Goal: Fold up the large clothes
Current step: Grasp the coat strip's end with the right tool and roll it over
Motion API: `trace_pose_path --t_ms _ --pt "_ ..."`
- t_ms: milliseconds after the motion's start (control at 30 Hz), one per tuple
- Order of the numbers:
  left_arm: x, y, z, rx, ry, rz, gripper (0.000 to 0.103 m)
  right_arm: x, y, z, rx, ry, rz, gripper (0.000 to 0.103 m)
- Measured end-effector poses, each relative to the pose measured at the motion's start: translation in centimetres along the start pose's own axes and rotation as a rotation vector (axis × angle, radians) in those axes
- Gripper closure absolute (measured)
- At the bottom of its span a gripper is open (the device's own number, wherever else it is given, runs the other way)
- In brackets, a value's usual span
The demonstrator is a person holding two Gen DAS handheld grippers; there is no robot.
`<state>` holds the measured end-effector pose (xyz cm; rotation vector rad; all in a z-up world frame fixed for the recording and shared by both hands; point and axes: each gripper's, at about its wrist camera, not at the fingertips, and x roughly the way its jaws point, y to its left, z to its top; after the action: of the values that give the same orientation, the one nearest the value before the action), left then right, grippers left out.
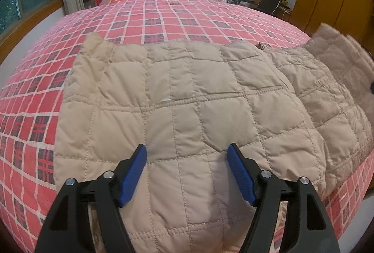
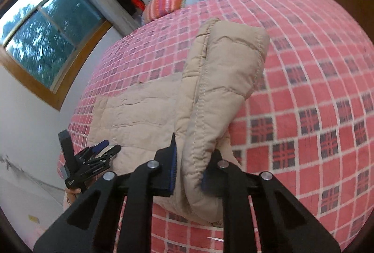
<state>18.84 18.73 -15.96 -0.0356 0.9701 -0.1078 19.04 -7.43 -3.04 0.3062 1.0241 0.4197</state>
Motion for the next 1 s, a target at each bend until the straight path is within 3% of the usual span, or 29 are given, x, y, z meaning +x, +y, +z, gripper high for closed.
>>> trace_pose_path --t_ms 267,433,767,1000 --pt "-0.5 0.7 0.2 -0.017 0.003 -0.046 0.031 1.5 7.9 1.3 -0.187 0.037 0.02 0.088" --pt "-1.7 1.8 0.2 -0.048 -0.006 -0.076 0.031 4.3 10.9 1.6 -0.249 0.093 0.05 0.088" --pt "-3.8 4.9 0.6 -0.123 -0.037 -0.082 0.031 11.8 13.6 1.1 -0.218 0.244 0.125 0.088" --pt "-4.3 6.2 0.7 -0.154 -0.042 -0.095 0.031 16.6 14.1 0.2 -0.189 0.342 0.104 0.086"
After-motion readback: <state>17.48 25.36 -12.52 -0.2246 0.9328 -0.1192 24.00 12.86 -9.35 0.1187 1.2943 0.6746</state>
